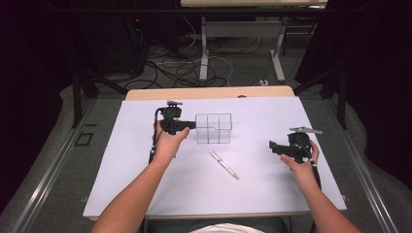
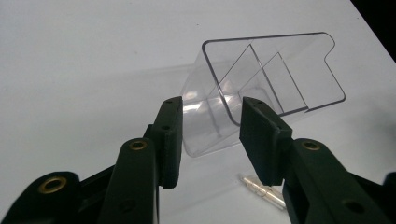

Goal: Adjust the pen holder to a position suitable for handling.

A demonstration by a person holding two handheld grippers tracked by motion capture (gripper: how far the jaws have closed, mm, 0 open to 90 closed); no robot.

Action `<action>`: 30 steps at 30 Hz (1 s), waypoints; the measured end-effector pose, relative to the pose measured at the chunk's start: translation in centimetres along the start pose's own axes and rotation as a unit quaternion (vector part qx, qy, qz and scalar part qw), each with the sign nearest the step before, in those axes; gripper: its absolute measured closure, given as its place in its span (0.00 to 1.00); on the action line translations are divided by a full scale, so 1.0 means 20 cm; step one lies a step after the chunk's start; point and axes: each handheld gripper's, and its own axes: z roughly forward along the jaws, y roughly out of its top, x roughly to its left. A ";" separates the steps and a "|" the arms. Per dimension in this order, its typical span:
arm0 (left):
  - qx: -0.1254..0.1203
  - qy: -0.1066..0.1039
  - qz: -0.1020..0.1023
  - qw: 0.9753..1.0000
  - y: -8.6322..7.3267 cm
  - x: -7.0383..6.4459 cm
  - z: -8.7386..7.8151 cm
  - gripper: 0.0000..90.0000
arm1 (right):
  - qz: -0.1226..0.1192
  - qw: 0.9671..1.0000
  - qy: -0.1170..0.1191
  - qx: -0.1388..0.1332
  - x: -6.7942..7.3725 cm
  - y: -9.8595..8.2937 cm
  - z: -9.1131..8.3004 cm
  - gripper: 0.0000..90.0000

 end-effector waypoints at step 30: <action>-0.067 -0.014 0.134 0.989 -0.35 0.12 -0.15 0.25 | -0.006 1.000 0.003 0.002 0.03 0.00 -0.01 0.15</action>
